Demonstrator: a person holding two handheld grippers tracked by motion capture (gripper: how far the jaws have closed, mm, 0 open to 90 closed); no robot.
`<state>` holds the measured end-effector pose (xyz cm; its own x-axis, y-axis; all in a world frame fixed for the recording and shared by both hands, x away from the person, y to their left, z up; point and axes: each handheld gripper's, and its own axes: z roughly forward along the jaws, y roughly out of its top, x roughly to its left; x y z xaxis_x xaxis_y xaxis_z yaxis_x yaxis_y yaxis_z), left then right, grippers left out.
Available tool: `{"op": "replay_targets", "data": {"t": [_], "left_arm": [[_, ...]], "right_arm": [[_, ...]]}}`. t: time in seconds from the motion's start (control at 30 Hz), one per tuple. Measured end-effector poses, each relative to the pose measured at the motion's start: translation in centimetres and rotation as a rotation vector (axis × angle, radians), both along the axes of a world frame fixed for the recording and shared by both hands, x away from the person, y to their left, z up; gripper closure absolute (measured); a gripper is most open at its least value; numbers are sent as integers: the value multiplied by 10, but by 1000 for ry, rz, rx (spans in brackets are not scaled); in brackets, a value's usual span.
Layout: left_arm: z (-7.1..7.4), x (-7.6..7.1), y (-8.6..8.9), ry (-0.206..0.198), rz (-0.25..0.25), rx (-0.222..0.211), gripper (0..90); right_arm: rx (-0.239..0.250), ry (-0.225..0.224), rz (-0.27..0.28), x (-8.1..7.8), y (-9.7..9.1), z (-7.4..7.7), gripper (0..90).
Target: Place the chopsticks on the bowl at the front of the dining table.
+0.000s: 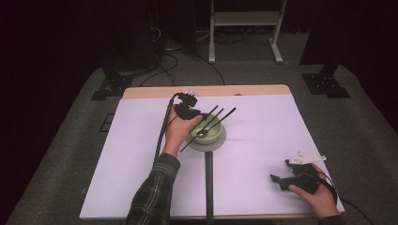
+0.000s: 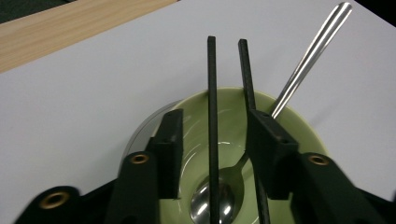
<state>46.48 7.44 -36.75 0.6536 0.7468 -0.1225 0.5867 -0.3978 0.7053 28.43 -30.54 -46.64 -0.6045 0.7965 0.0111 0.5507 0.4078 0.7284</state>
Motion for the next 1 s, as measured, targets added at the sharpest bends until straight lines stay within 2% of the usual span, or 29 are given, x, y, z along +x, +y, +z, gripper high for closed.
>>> {"op": "replay_targets", "data": {"t": [0.03, 0.2, 0.33, 0.4, 0.5, 0.63, 0.87, 1.0], "left_arm": [[1, -2, 1, -1, -6, -2, 489], [5, -11, 3, -17, -11, 13, 229], [5, -19, 10, -6, -3, 37, 80], [5, -23, 15, -8, 5, 44, 80], [5, -29, 24, 10, 19, 26, 80], [5, -35, 32, 7, 24, 17, 80], [1, -51, 60, 11, 41, -18, 80], [-2, -58, 73, 10, 58, -14, 80]], "right_arm": [[0, 0, 0, 0, 0, 0, 121], [-1, -1, 0, 0, 0, 0, 121], [-1, -1, 0, 0, 0, 0, 121], [-1, 0, 0, 0, 0, 0, 121], [-2, -1, 1, 0, 0, 0, 121], [-2, -1, 1, 0, 0, 0, 121], [-1, 0, 0, 0, 0, 0, 121], [-2, -1, 1, 0, 0, 0, 121]]}}
